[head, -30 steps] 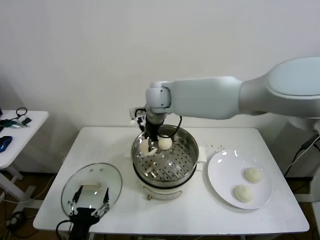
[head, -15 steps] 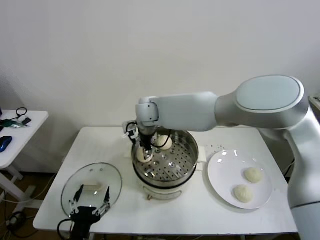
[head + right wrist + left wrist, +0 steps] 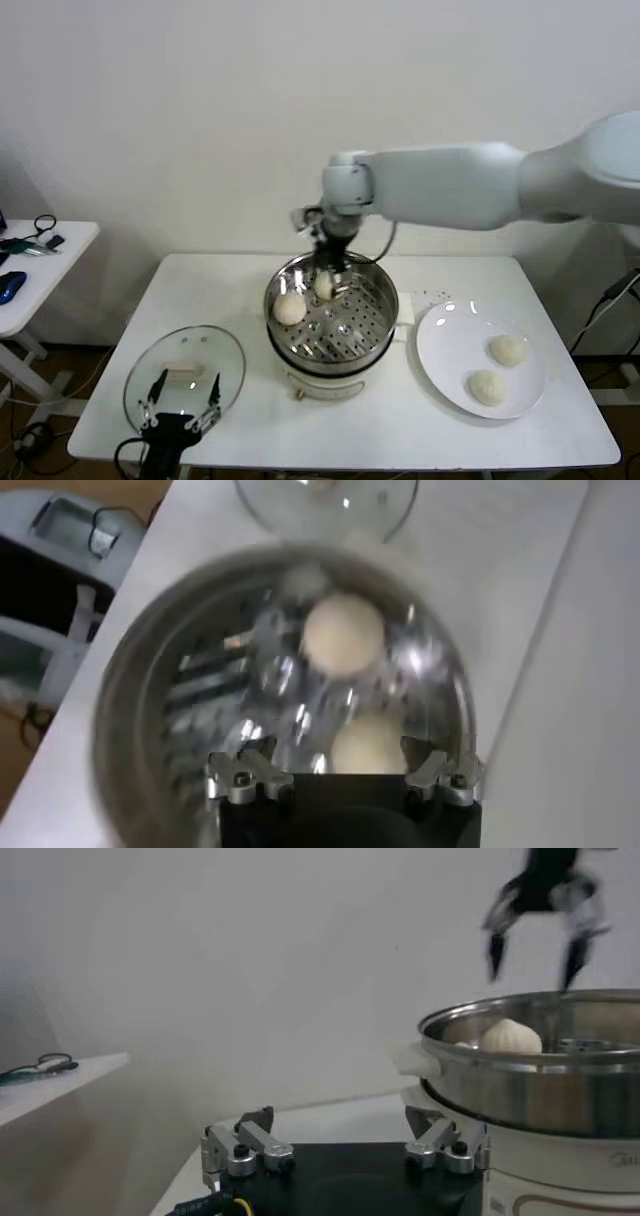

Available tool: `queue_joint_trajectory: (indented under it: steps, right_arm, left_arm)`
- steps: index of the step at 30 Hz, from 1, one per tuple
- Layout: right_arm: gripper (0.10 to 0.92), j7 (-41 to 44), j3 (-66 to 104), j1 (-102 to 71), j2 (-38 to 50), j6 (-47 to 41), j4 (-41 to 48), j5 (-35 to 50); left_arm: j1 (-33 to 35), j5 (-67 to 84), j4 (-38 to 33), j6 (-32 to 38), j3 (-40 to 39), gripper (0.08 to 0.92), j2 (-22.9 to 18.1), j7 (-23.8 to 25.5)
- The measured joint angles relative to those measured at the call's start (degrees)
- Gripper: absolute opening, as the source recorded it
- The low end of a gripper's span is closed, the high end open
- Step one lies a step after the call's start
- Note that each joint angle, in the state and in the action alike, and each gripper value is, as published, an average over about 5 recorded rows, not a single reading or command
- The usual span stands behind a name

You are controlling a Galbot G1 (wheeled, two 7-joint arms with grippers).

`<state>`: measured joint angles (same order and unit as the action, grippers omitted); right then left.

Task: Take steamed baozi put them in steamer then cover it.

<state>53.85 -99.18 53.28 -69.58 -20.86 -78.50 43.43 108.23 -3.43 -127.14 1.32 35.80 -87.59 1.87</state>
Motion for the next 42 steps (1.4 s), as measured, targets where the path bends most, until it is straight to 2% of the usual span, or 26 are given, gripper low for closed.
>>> queue_joint_trajectory:
  steps: [10,18,29,42]
  right_arm:
    - [0.823,-0.1,-5.4,-0.8,23.6,1.8,-9.2,-10.7]
    - [0.823,-1.0,0.0,-12.5,35.4,1.9,-10.8,-19.2]
    - [0.823,-1.6,8.5,-25.6,40.2,2.5,-9.4,-27.2]
    - [0.823,-1.8,13.1,-32.4,40.9,2.6,-6.0,-30.7]
  left_arm:
    - [-0.3,-0.7,-0.1,-0.5,-0.3,0.823,-0.3,0.2]
    - [-0.2,-1.2,0.3,-0.4,-0.3,0.823,-0.9,0.2]
    - [0.1,-2.0,0.6,-0.3,-0.6,0.823,-1.3,0.1]
    - [-0.1,-2.1,1.0,-0.3,-0.6,0.823,-1.3,0.0]
